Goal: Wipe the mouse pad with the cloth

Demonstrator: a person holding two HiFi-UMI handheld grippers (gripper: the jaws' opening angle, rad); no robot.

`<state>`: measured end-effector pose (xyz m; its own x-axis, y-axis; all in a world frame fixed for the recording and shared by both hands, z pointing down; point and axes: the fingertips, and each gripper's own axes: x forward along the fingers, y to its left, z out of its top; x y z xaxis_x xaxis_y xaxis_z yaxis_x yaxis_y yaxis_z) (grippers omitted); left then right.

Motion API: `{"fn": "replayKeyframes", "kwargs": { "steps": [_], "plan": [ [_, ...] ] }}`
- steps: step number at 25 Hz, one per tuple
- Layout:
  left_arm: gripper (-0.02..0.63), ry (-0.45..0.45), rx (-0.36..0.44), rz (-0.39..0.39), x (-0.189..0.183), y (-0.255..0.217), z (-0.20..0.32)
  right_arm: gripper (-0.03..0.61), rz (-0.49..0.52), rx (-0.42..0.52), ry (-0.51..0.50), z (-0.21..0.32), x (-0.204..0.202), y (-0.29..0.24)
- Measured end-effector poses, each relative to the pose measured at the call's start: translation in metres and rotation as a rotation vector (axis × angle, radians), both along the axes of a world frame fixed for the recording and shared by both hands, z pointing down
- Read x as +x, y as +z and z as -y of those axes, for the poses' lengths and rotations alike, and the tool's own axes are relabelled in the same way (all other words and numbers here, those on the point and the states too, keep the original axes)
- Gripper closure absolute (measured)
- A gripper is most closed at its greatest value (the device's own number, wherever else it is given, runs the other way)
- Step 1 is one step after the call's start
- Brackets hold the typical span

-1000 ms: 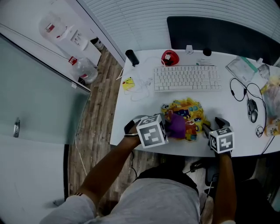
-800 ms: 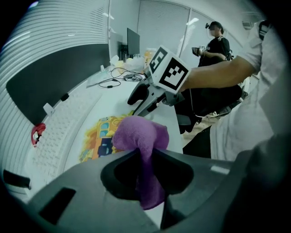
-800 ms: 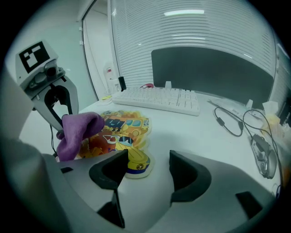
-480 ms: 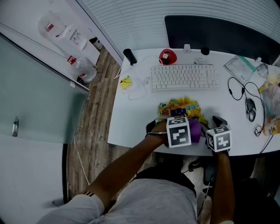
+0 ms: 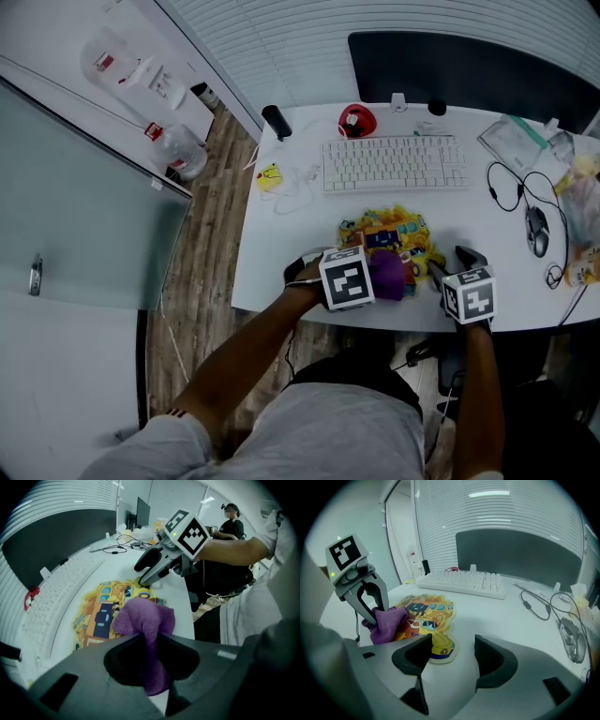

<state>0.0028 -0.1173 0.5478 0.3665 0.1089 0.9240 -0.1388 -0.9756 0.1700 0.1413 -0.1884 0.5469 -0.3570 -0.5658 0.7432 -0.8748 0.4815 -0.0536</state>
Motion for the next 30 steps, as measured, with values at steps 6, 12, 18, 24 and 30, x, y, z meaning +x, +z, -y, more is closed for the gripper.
{"fn": "replayKeyframes", "kwargs": {
  "steps": [6, 12, 18, 24, 30],
  "plan": [
    [0.532, -0.104, -0.007, -0.004, -0.042, 0.003, 0.002, 0.331, 0.007, 0.007, -0.003, 0.000, 0.000, 0.000],
    [0.532, -0.185, 0.039, 0.012, -0.083, -0.004, 0.004, 0.331, 0.005, 0.012, -0.007, 0.000, 0.000, 0.000],
    [0.532, -0.277, 0.051, -0.017, -0.111, -0.008, -0.003, 0.331, -0.002, 0.008, -0.009, -0.001, 0.000, 0.000],
    [0.532, -0.413, 0.148, -0.198, -0.100, -0.043, 0.006, 0.331, -0.061, 0.056, -0.043, 0.000, -0.001, -0.009],
    [0.532, -0.538, 0.296, -0.563, -0.065, -0.114, 0.019, 0.333, 0.015, 0.169, -0.071, -0.009, -0.015, -0.061]
  ]
}}
